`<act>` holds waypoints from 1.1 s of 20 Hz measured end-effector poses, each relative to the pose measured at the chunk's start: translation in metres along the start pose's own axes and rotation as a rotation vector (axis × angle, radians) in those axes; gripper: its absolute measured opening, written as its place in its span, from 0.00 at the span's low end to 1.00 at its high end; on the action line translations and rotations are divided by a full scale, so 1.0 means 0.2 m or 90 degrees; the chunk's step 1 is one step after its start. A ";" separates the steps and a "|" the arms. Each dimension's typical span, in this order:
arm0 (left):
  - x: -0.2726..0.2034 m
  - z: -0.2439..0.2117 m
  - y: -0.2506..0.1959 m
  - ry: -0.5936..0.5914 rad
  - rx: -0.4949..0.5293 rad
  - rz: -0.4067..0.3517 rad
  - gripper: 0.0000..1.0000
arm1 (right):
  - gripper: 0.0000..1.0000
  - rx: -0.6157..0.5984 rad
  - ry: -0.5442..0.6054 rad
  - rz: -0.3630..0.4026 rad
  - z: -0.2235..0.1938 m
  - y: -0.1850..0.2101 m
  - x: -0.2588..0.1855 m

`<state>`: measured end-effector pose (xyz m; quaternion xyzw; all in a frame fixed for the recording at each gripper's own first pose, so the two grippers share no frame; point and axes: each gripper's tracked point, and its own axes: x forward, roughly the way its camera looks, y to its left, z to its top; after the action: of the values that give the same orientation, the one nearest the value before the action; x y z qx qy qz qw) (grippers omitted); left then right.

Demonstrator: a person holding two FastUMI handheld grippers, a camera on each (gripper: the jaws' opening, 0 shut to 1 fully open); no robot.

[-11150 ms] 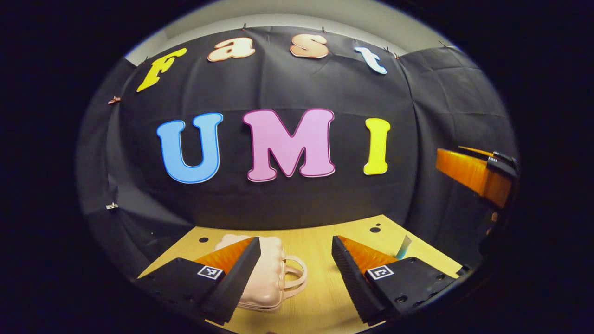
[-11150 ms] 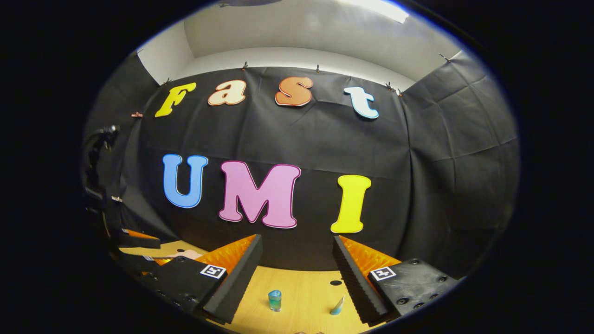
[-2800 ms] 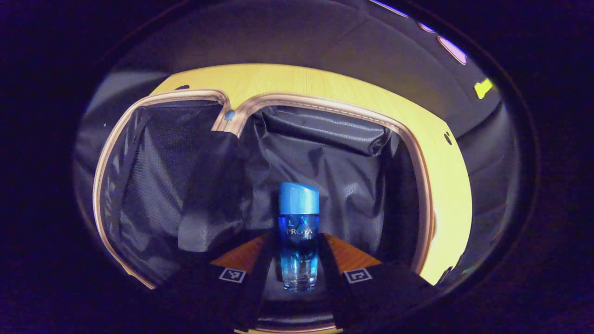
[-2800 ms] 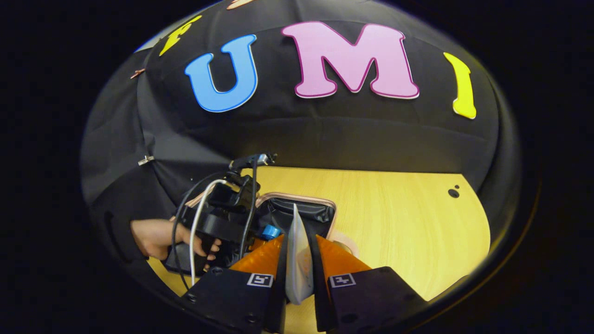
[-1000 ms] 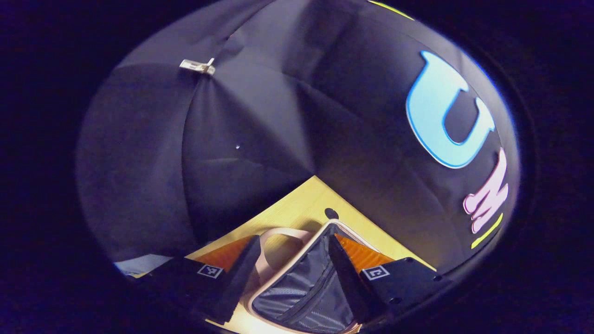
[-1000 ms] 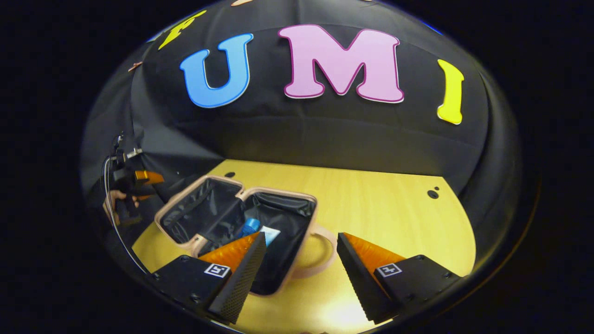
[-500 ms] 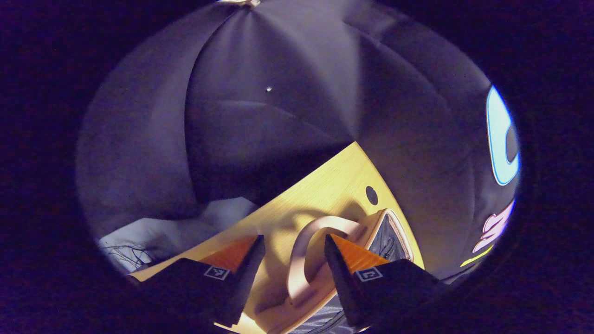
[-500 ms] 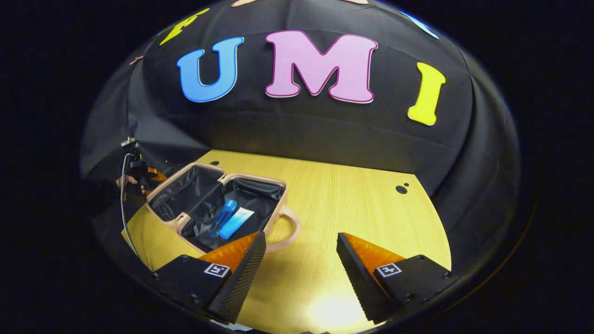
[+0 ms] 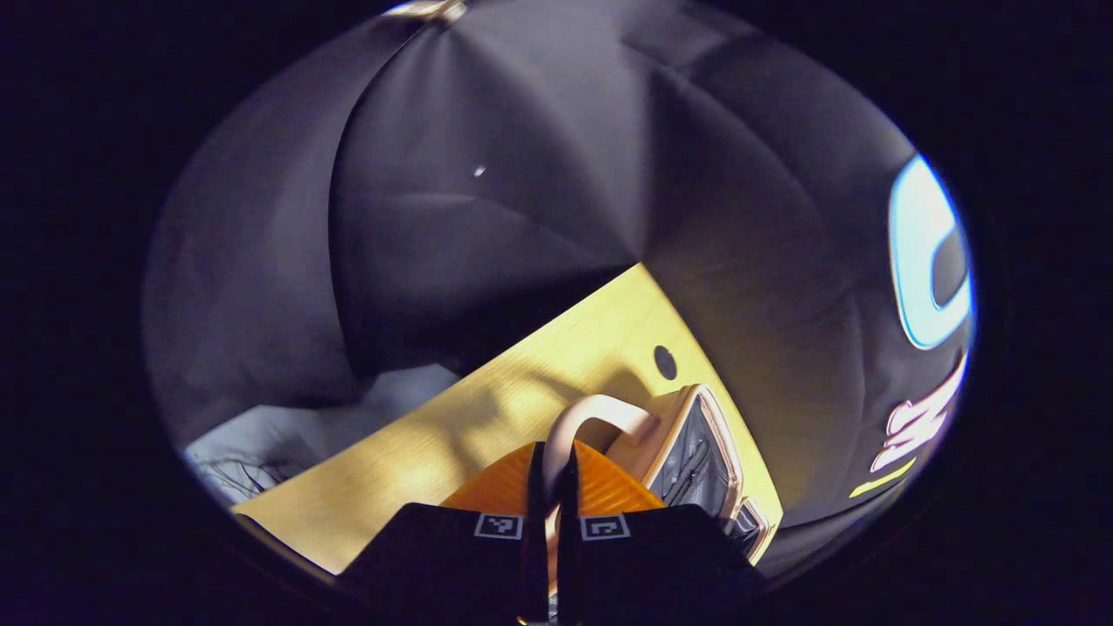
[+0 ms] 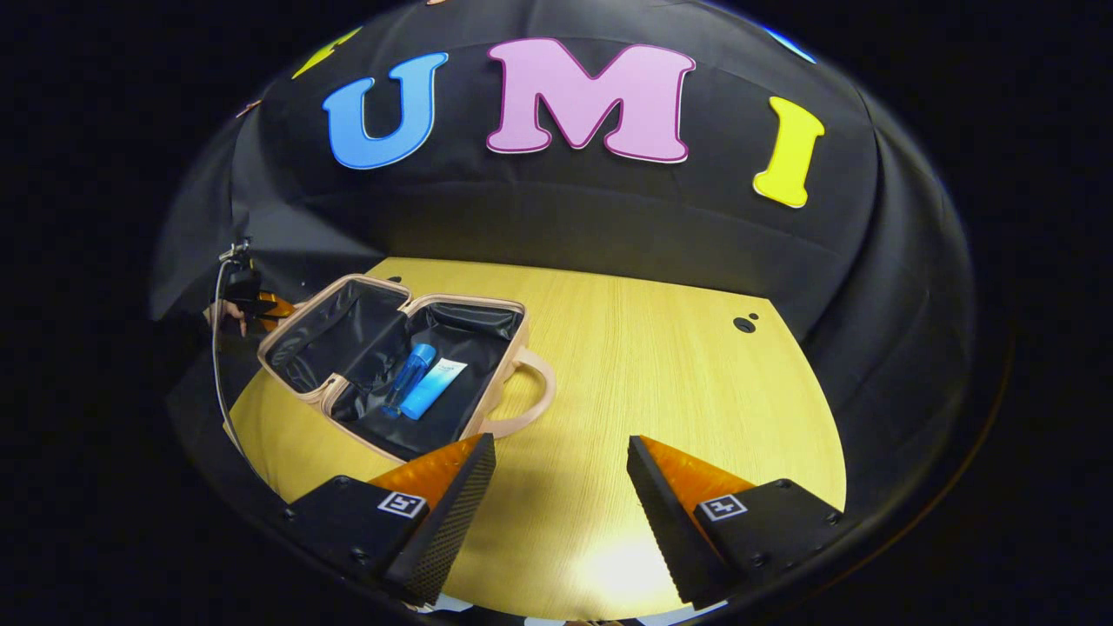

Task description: First open the suitcase, pack the skin care products into it, and then close the suitcase.

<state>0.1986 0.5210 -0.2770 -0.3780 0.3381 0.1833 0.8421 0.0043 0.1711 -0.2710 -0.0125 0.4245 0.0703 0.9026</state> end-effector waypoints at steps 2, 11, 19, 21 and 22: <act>-0.19 0.08 -0.19 -0.044 0.061 -0.014 0.07 | 0.97 0.001 -0.001 0.001 0.00 0.00 0.00; -0.83 -0.45 -1.48 -0.153 0.299 -0.174 0.06 | 0.97 0.037 -0.041 0.035 0.10 -0.13 -0.06; -0.63 -1.49 -1.89 -0.038 0.353 -0.211 0.06 | 0.96 0.043 -0.085 0.008 0.20 -0.52 -0.19; -0.53 -1.69 -1.88 -0.010 0.382 -0.189 0.07 | 0.97 0.044 -0.080 0.003 0.18 -0.62 -0.19; -0.49 -1.77 -1.87 -0.006 0.401 -0.175 0.07 | 0.96 0.044 -0.078 0.001 0.17 -0.66 -0.19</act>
<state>0.1887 0.0046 -0.1877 -0.1407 0.3203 -0.0439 0.9358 0.0251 0.0395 -0.2254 0.0234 0.3703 0.0568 0.9269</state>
